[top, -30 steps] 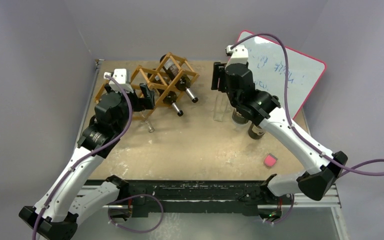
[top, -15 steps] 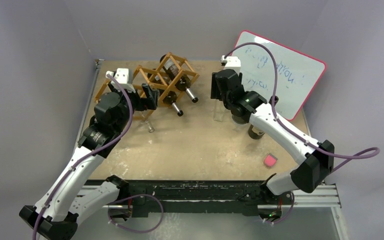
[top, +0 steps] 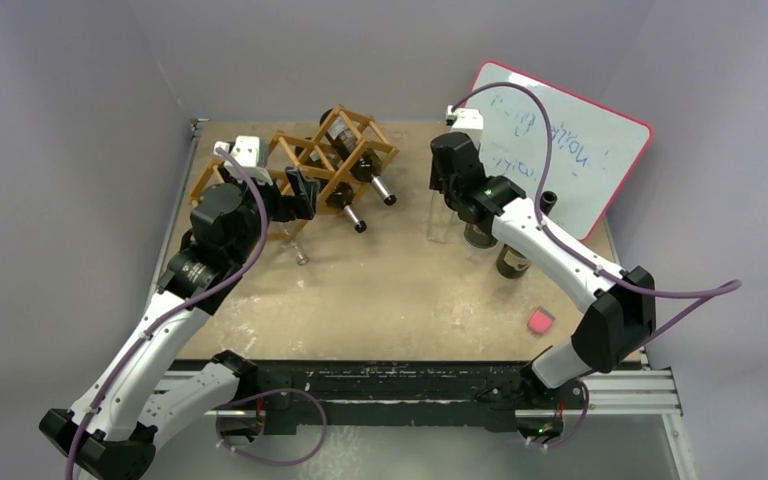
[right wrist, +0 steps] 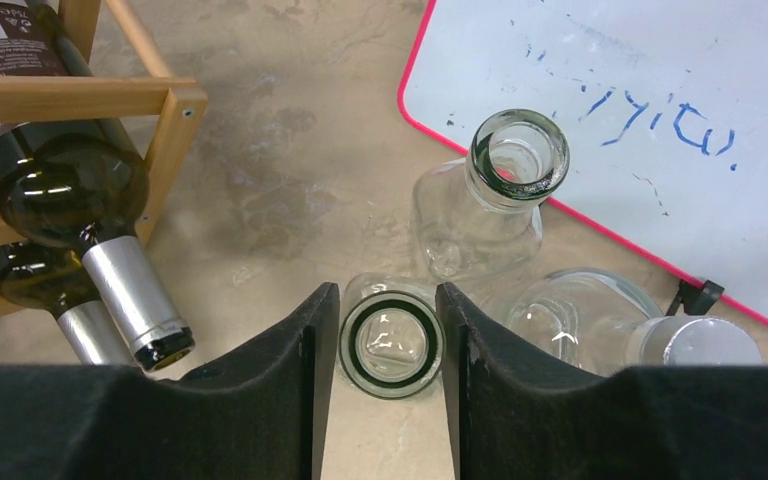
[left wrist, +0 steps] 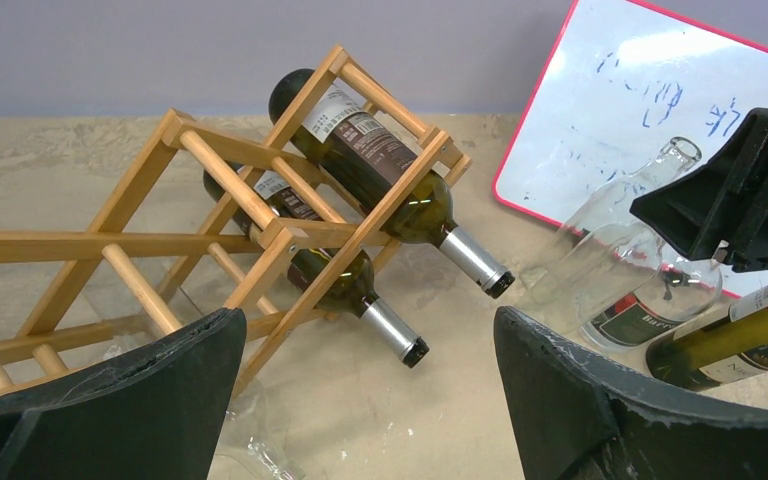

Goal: Put the wine bottle on the wine rack

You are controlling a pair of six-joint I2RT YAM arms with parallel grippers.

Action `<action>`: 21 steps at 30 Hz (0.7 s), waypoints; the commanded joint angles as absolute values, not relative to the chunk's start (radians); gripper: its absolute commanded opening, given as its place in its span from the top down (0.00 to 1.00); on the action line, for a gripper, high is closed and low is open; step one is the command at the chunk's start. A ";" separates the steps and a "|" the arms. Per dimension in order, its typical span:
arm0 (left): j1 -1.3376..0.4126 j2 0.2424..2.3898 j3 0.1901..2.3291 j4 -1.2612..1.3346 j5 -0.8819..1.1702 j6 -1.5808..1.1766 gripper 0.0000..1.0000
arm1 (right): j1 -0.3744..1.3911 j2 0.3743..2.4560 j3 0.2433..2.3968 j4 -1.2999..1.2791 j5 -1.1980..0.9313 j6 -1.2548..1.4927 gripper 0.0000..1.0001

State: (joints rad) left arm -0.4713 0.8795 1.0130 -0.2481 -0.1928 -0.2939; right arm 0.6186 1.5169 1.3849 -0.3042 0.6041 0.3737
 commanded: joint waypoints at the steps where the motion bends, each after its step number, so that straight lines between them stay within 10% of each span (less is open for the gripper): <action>1: -0.466 0.871 1.022 -0.189 -0.180 -0.281 0.07 | 0.614 1.514 1.382 -0.246 0.632 0.349 0.60; 21: -0.467 0.913 0.973 -0.123 0.064 -0.283 0.08 | 0.613 1.381 1.369 -0.286 0.279 0.194 1.00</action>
